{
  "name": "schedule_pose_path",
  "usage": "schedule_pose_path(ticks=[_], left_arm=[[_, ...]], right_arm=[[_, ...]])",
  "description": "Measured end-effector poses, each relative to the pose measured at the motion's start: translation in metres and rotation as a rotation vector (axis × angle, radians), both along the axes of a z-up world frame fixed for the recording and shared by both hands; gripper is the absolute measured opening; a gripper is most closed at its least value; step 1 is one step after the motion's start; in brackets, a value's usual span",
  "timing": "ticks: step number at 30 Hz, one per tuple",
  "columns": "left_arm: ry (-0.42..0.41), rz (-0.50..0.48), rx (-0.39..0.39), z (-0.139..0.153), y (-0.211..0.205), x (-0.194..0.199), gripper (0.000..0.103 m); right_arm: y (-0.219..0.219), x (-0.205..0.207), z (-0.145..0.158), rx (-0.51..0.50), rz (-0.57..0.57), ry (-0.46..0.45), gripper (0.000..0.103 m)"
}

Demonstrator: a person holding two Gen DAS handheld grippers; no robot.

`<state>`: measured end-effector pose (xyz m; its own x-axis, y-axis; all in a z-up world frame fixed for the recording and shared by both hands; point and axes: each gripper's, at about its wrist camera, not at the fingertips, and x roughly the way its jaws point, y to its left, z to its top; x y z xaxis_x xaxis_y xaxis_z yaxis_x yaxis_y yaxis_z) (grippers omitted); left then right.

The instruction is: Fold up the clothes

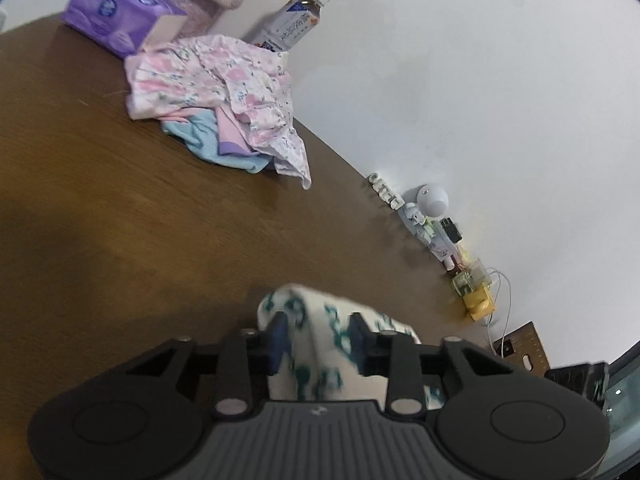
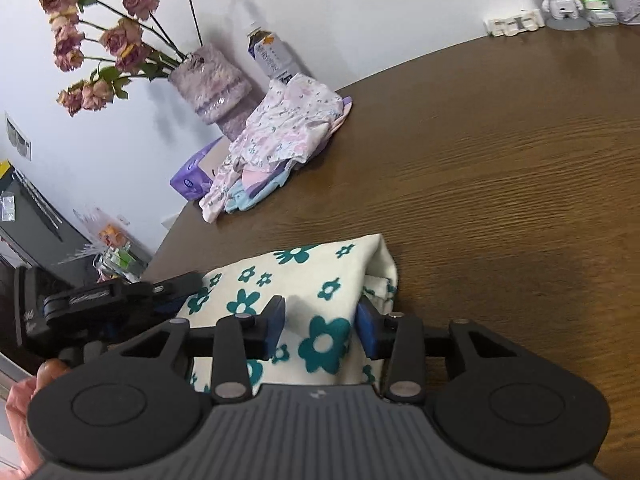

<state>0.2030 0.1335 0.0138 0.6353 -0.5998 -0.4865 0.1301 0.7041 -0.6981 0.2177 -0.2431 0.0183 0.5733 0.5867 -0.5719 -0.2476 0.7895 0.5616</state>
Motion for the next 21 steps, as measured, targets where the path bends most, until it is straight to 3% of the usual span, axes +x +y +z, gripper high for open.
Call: schedule_pose_path(ticks=[3, 5, 7, 12, 16, 18, 21], left_arm=[[0.023, -0.04, -0.004, -0.004, -0.006, -0.014, 0.031], [0.026, -0.049, 0.023, -0.008, -0.013, -0.02, 0.02], [0.028, -0.043, 0.011, -0.013, -0.014, -0.022, 0.02], [0.034, -0.007, -0.02, -0.009, -0.003, -0.041, 0.025], [0.066, -0.016, -0.034, -0.019, -0.007, -0.045, 0.019], [0.069, -0.016, -0.038, -0.022, -0.009, -0.045, 0.019], [0.054, -0.013, -0.034, -0.017, -0.007, -0.051, 0.03]], right_arm=[[-0.003, -0.009, 0.0, 0.01, 0.012, 0.01, 0.04], [0.0, -0.014, 0.0, -0.007, 0.023, 0.013, 0.04], [0.004, -0.017, -0.002, -0.032, 0.031, 0.011, 0.034], [0.003, -0.022, -0.005, -0.033, 0.042, 0.02, 0.037], [0.003, -0.026, -0.007, -0.034, 0.05, 0.029, 0.038], [0.002, -0.028, -0.008, -0.034, 0.054, 0.033, 0.034], [-0.001, -0.028, -0.007, -0.027, 0.053, 0.029, 0.034]])
